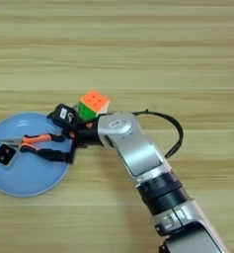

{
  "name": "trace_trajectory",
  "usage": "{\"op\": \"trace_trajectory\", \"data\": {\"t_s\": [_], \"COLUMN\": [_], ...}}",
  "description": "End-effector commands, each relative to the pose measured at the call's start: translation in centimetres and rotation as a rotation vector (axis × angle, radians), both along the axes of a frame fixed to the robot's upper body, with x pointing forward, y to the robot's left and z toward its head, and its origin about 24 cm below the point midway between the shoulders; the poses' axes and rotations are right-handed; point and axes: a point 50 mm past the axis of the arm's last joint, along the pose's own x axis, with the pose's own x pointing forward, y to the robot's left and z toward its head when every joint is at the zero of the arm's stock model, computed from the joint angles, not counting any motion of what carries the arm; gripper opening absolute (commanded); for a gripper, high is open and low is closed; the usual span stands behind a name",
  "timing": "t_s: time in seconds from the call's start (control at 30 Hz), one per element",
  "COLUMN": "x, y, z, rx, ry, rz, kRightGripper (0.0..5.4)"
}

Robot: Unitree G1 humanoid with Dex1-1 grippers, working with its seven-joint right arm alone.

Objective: Move the objects on the table

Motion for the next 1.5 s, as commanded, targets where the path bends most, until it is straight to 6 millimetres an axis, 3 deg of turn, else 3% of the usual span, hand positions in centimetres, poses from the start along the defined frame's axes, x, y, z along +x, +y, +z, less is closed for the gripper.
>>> {"op": "trace_trajectory", "data": {"t_s": [0.03, 0.33, 0.97, 1.5], "x": [1.4, 2.2, 1.5, 1.1], "y": [0.0, -0.3, 0.0, -0.3], "z": [2.1, 0.8, 0.9, -0.2], "rx": [-0.016, -0.054, -0.051, -0.11], "ry": [-0.135, -0.135, -0.151, -0.124], "rz": [-0.002, -0.02, 0.04, 0.064], "kRightGripper": [5.39, 5.39, 5.39, 3.71]}}
